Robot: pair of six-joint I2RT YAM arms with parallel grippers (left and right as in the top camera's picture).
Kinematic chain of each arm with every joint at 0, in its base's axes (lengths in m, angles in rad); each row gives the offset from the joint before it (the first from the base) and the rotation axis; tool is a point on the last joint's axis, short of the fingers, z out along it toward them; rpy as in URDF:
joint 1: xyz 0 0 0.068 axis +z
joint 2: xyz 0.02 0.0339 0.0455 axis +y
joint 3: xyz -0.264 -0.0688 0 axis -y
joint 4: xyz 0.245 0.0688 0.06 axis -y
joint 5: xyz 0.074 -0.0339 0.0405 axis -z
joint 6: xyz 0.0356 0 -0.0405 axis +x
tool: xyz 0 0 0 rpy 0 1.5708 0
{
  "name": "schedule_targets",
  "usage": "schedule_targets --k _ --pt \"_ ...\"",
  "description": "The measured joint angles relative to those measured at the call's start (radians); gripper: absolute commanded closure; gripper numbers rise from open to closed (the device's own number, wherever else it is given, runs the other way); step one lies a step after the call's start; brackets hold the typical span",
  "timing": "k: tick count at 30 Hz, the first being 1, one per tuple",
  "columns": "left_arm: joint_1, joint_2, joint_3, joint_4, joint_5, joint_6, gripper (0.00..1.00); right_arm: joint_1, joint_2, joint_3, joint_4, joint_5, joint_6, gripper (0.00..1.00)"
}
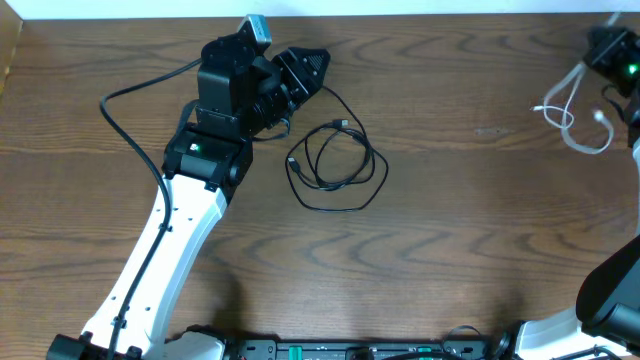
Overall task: Untangle cables
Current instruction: 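Carry the white cable off to the right with the right gripper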
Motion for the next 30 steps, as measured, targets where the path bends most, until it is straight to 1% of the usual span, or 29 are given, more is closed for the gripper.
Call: schedule_targets --k 3,7,12,13,14,15,21,24,28,30 --pt "0.000 0.000 0.000 -0.013 0.000 0.000 0.60 -0.036 0.000 0.000 -0.013 0.113 -0.066 0.99" --pt "0.000 0.000 0.000 -0.021 0.000 0.000 0.60 -0.108 0.000 -0.001 0.030 0.188 -0.116 0.99" --pt "0.000 0.000 0.000 -0.023 0.000 0.000 0.60 -0.167 0.000 -0.001 0.137 0.310 -0.136 0.99" --pt "0.000 0.000 0.000 -0.024 0.000 0.000 0.60 -0.172 0.000 -0.001 0.169 0.375 -0.138 0.99" --pt "0.000 0.000 0.000 -0.023 0.000 0.000 0.60 -0.172 0.000 -0.001 0.185 0.406 -0.140 0.99" --pt "0.000 0.000 0.000 -0.024 0.000 0.000 0.60 -0.172 0.000 -0.001 0.227 0.479 -0.140 0.99" --pt "0.000 0.000 0.000 -0.024 0.000 0.000 0.60 -0.172 0.018 0.000 0.361 0.619 -0.143 0.99" --pt "0.000 0.000 0.000 -0.024 -0.001 0.000 0.60 -0.172 0.072 0.003 0.426 0.649 -0.143 0.99" --pt "0.000 0.000 0.000 -0.025 -0.004 0.000 0.60 -0.172 0.189 0.004 0.517 0.664 -0.144 0.99" --pt "0.000 0.000 0.000 -0.026 -0.008 0.000 0.60 -0.172 0.244 0.004 0.524 0.664 -0.144 0.99"
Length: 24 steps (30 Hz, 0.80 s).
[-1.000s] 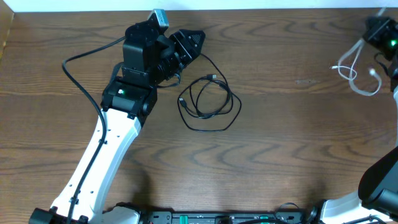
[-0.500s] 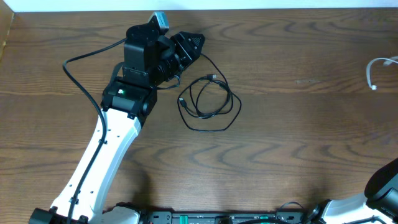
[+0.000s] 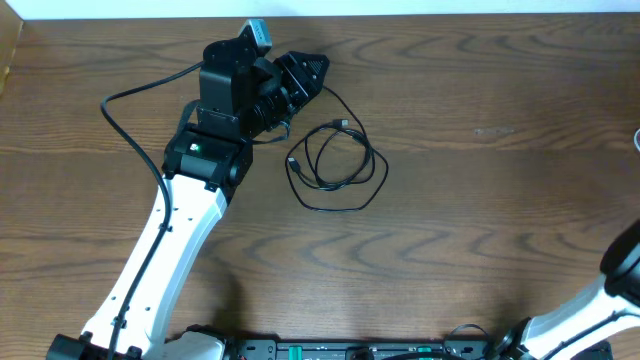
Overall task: Untangle cables
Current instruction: 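Carry the white cable off to the right with the right gripper, then lower the left gripper onto the black cable bundle and grasp it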
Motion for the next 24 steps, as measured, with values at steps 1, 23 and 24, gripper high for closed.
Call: schedule_targets --k 1,23,24 --pt "0.000 0.000 0.000 0.000 0.000 0.000 0.60 0.000 0.032 0.000 -0.004 -0.001 0.000 0.99" --pt "0.000 0.000 0.000 -0.074 -0.019 0.111 0.59 0.026 -0.014 -0.007 -0.605 -0.413 0.090 0.01" --pt "0.000 0.000 0.000 -0.081 -0.019 0.134 0.59 0.026 -0.046 -0.007 -0.610 -0.459 0.097 0.01"
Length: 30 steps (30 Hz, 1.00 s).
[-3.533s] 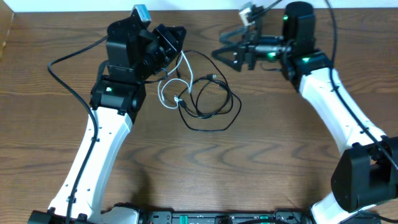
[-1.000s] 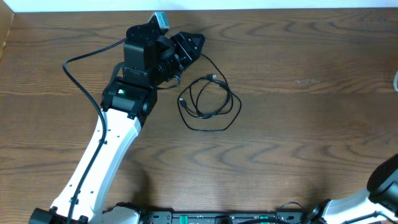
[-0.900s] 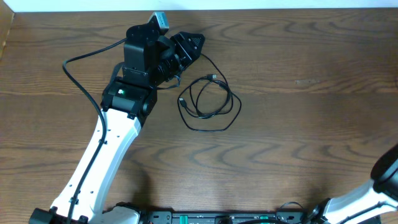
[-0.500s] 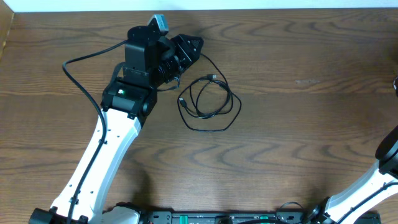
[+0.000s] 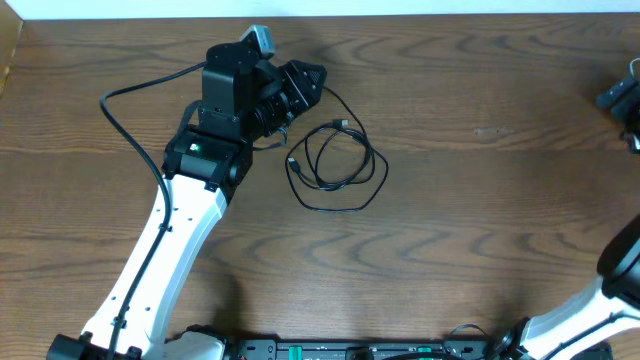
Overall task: Untangle cables
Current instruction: 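Lower the left gripper onto the black cable bundle and grasp it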
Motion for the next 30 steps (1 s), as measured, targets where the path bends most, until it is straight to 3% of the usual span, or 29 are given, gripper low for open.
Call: schedule_targets --k 5,11,15,21,27,30 --pt "0.000 0.000 0.000 -0.059 0.000 0.089 0.59 0.018 -0.158 0.002 -0.021 -0.267 0.021 0.01" --pt "0.000 0.066 0.000 -0.181 0.000 0.173 0.59 0.153 -0.183 0.009 -0.153 -0.447 0.025 0.01" --pt "-0.002 0.168 0.000 -0.212 0.037 0.255 0.59 0.273 -0.173 0.008 -0.200 -0.454 -0.018 0.01" --pt "-0.050 0.275 0.000 -0.276 0.159 0.468 0.59 0.414 -0.172 0.007 -0.269 -0.326 -0.059 0.01" --pt "-0.108 0.333 0.000 -0.325 0.208 0.724 0.59 0.446 -0.172 0.007 -0.276 -0.253 -0.092 0.01" --pt "-0.154 0.383 0.000 -0.319 0.164 0.779 0.59 0.446 -0.172 0.007 -0.280 -0.241 -0.095 0.01"
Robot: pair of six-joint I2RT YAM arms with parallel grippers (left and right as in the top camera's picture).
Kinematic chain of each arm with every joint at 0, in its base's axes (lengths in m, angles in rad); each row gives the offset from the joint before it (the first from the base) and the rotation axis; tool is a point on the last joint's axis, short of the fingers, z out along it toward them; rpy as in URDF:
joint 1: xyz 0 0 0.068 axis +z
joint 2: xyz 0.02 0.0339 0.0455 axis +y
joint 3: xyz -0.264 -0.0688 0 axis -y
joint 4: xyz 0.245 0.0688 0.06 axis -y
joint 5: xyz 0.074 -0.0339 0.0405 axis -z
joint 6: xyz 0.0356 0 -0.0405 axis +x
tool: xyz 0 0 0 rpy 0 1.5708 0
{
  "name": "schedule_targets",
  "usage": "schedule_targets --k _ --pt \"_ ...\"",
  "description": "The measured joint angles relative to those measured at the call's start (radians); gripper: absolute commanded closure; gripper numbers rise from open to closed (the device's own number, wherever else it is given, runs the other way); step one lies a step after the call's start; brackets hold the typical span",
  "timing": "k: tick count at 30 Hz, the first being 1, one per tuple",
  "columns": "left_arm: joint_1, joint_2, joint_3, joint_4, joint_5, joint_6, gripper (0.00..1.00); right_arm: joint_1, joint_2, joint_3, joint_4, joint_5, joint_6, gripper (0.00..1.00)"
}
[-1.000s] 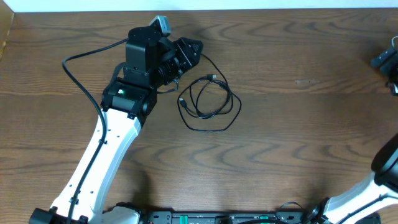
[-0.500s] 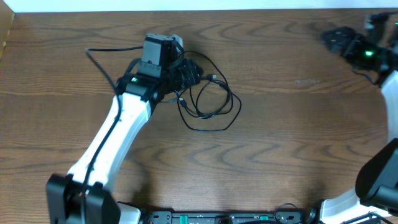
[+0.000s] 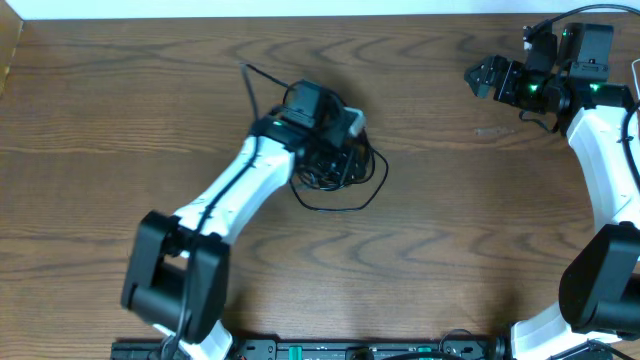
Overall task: Untangle cables
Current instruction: 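Lower the left gripper onto the black cable bundle and grasp it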
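Note:
A thin black cable (image 3: 345,203) lies in a loose coil at the table's middle, its lower loop showing. My left gripper (image 3: 338,152) is down on top of the coil's upper part, its wrist hiding the fingers and whatever is between them. My right gripper (image 3: 478,77) hangs over the far right of the table, pointing left, with nothing visible in it. From above its jaws cannot be made out. No white cable is in view.
The left arm's own black lead (image 3: 252,80) arcs up behind its wrist. The brown wooden table (image 3: 450,230) stretches between the coil and the right arm. A pale wall edge (image 3: 300,8) runs along the far side.
My left gripper moved from the far side of the table down and right onto the black coil. My right arm came in from the right edge and now points left over the table.
At first my left gripper rested beyond the black coil while my right held a white cable at the far right. The right arm then left the view with that cable and returned without it. Now the left gripper is on the coil.

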Motion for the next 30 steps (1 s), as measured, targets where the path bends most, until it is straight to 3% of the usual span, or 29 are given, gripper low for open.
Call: schedule_targets --k 6,14,18,21,23,27,30 --pt "-0.053 0.062 0.000 0.036 -0.174 0.029 0.59 0.000 0.000 0.000 -0.028 0.009 -0.003 0.01" --pt "-0.063 0.156 0.000 0.112 -0.232 0.033 0.60 0.000 0.000 0.000 -0.052 0.009 -0.003 0.01" --pt "-0.076 0.177 0.000 0.125 -0.235 0.034 0.69 0.000 0.000 0.000 -0.060 0.009 -0.003 0.01" --pt "-0.076 0.177 0.000 0.129 -0.235 0.035 0.87 0.000 0.000 0.000 -0.060 0.009 -0.003 0.01" --pt "-0.076 0.177 0.000 0.133 -0.236 0.040 0.92 0.000 0.000 0.000 -0.060 0.009 -0.003 0.01" --pt "-0.076 0.173 0.000 0.139 -0.239 -0.004 0.92 0.000 0.000 0.000 -0.060 0.010 -0.003 0.01" --pt "-0.076 0.116 0.012 0.132 -0.240 -0.103 0.92 0.000 0.000 0.000 -0.060 0.010 -0.003 0.01"
